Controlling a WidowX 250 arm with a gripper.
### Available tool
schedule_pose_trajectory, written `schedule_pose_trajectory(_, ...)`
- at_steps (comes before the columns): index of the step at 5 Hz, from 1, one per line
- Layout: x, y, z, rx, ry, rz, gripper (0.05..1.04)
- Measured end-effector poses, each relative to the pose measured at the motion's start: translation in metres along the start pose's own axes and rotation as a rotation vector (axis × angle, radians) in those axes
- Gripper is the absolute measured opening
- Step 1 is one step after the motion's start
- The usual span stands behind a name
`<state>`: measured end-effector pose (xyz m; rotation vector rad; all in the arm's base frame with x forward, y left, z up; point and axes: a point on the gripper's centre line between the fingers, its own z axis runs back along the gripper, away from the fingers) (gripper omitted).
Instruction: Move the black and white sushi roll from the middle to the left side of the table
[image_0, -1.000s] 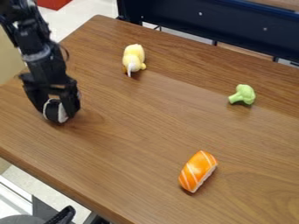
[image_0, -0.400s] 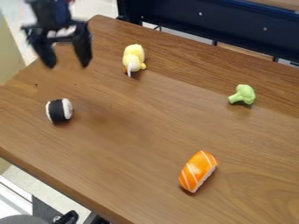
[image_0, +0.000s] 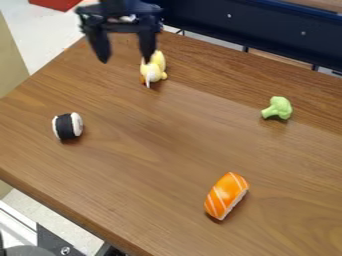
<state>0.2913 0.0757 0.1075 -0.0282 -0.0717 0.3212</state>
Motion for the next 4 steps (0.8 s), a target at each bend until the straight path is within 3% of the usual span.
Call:
schedule_pose_trajectory(1, -0.009, -0.027, -0.009, 0.037, -0.044, -0.025, 1.001)
schedule_pose_trajectory(2, -0.015, -0.053, -0.018, 0.043, -0.074, -0.058, 1.0)
schedule_pose_trajectory(4, -0.02, -0.074, -0.022, 0.029, -0.05, -0.075, 1.001)
